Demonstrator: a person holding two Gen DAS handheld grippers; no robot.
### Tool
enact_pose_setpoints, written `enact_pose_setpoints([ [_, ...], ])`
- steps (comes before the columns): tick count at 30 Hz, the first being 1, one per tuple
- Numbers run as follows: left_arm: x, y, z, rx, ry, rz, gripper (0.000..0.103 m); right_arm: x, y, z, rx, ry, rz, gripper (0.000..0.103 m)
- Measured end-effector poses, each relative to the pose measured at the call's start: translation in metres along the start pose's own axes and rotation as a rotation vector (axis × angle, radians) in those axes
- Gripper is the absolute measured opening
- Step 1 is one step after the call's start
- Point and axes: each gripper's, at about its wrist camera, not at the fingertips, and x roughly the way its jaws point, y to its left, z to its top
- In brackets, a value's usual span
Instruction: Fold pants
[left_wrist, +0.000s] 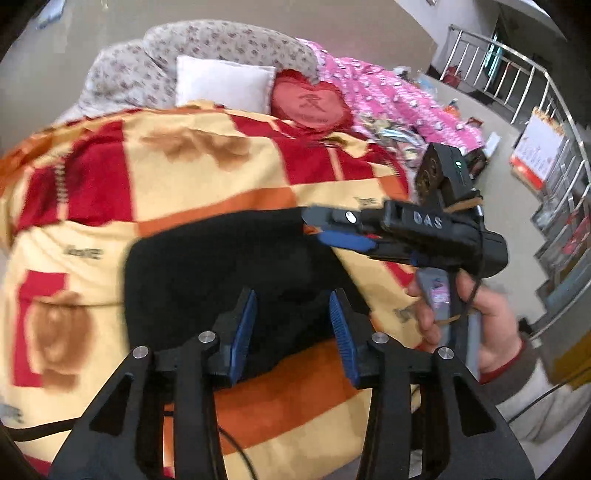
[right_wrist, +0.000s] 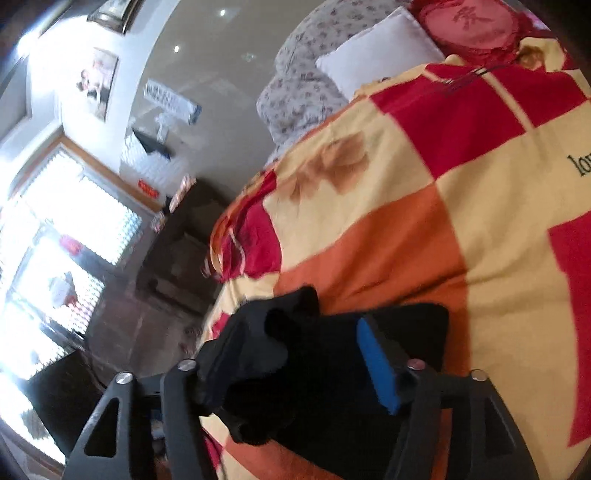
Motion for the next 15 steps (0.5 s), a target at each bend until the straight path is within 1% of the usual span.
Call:
enact_pose_setpoints([
  [2,-0.003,0.017,-0.006,-0.005,0.011,0.092,0.040,0.005,-0.002,-0.006,-0.020,0.040,-0.014,0.065],
  [4,0.000,0.036,-0.011,-0.043,0.024,0.152,0.040,0.013,-0.001,-0.012,-0.024,0.068,-0.011,0.065],
  [6,0.003,0.055,-0.018,-0.100,0.033,0.178,0.040,0.028,0.007,-0.017,-0.046,0.100,0.005,0.065],
  [7,0.006,0.062,-0.020,-0.126,0.037,0.181,0.040,0.035,0.012,-0.018,-0.071,0.106,0.000,0.061],
  [8,0.009,0.068,-0.023,-0.146,0.044,0.181,0.040,0.039,0.018,-0.020,-0.112,0.104,-0.009,0.054],
  [9,0.013,0.072,-0.025,-0.159,0.053,0.180,0.040,0.044,0.025,-0.022,-0.151,0.094,-0.005,0.028],
  [10,0.018,0.073,-0.026,-0.169,0.066,0.180,0.040,0.049,0.028,-0.024,-0.164,0.082,-0.008,0.019],
  [11,0.021,0.072,-0.026,-0.172,0.071,0.181,0.040,0.053,0.029,-0.026,-0.173,0.077,-0.006,0.018],
  [13,0.023,0.065,-0.024,-0.162,0.068,0.178,0.040,0.050,0.034,-0.025,-0.207,0.070,-0.014,0.012],
  [15,0.023,0.057,-0.016,-0.147,0.059,0.147,0.040,0.036,0.041,-0.021,-0.250,0.047,-0.014,0.011],
])
